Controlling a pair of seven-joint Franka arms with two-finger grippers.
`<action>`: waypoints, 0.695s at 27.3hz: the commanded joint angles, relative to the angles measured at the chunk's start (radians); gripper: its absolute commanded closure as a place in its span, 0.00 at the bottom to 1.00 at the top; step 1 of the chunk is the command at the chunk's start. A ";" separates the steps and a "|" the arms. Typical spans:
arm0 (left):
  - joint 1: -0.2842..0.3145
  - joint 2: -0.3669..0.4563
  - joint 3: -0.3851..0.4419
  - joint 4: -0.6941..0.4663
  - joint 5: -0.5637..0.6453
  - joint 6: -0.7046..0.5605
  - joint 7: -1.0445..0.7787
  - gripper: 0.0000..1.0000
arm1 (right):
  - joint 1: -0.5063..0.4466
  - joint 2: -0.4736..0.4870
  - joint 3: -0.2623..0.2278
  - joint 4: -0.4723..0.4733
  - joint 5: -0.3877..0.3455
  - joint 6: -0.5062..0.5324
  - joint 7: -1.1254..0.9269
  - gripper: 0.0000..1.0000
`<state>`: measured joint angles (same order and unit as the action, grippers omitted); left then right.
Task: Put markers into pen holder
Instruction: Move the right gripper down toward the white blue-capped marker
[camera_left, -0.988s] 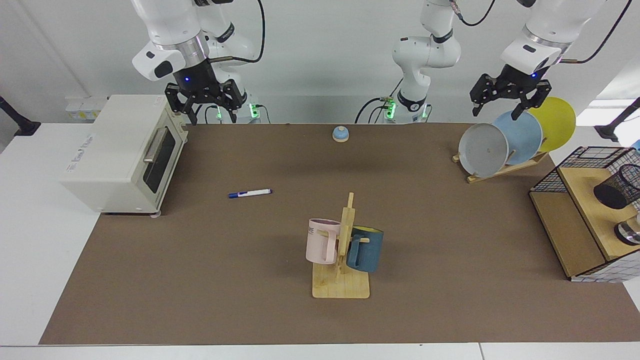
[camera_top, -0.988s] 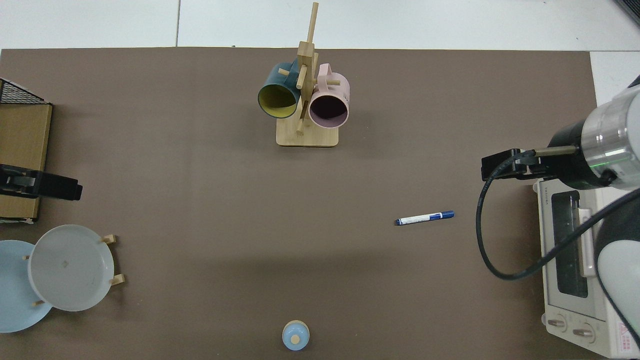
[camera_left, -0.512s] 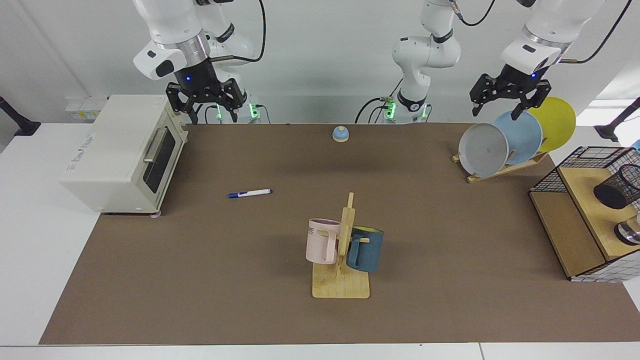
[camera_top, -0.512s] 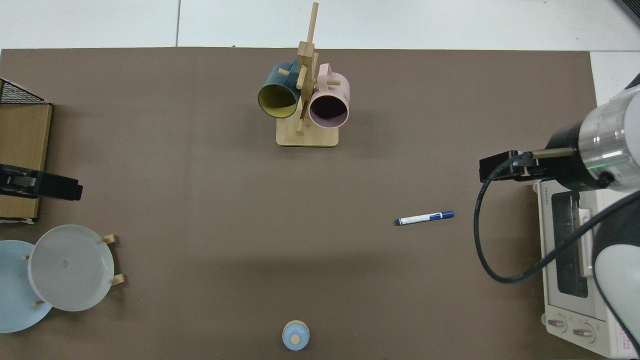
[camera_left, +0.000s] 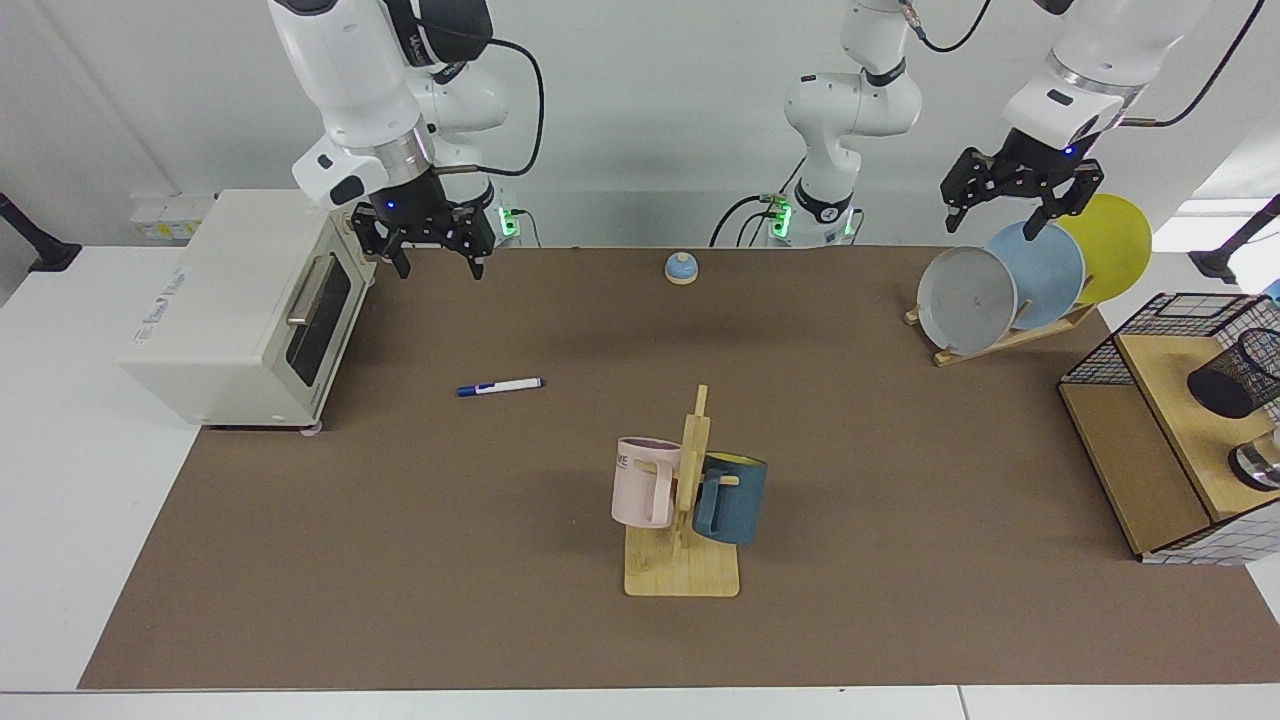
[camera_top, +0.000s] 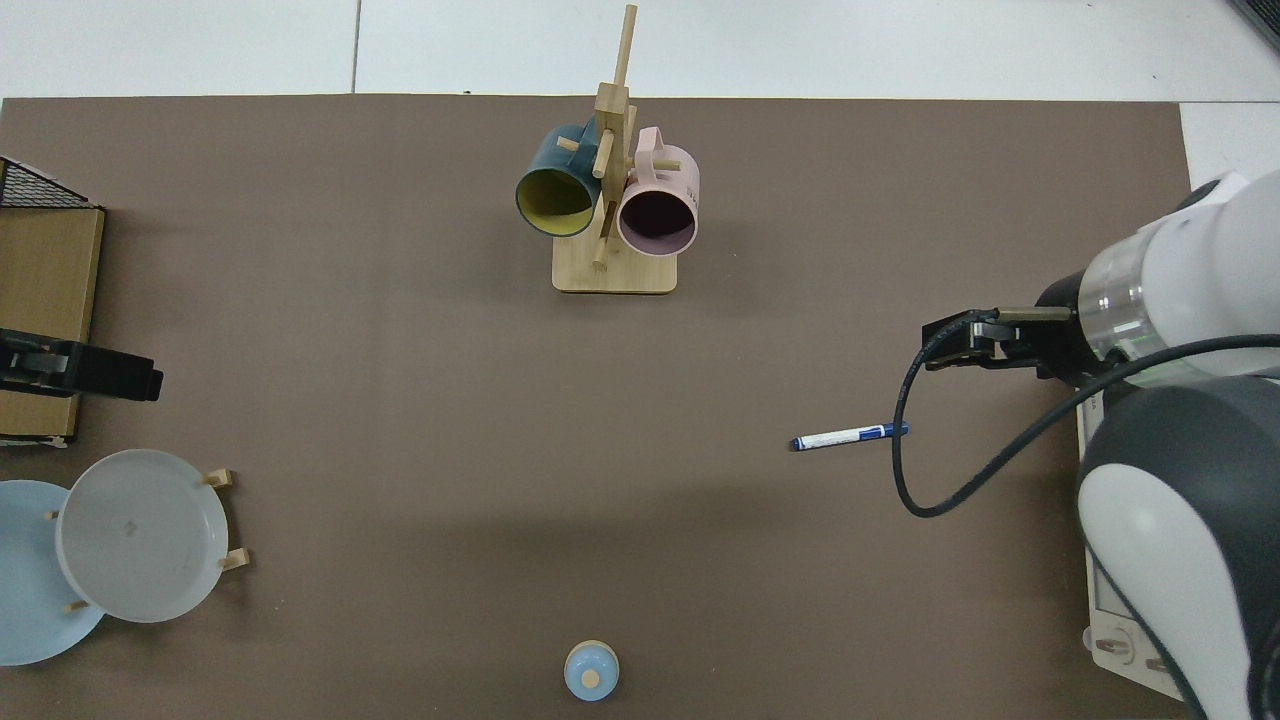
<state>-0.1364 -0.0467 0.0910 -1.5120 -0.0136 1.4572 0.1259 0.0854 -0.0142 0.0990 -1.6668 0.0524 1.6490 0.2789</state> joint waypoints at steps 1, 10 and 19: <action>0.015 -0.005 -0.002 0.004 -0.002 -0.020 0.006 0.00 | -0.004 -0.036 0.002 -0.160 0.009 0.101 0.031 0.00; 0.015 -0.010 -0.001 0.001 -0.002 -0.021 0.006 0.00 | 0.010 -0.010 0.001 -0.300 0.009 0.265 0.296 0.00; 0.015 -0.012 -0.001 -0.007 -0.002 -0.021 0.004 0.00 | 0.004 0.017 0.001 -0.381 0.017 0.399 0.661 0.00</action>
<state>-0.1359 -0.0472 0.0970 -1.5123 -0.0136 1.4519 0.1259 0.0985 0.0093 0.0997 -1.9879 0.0528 1.9553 0.7625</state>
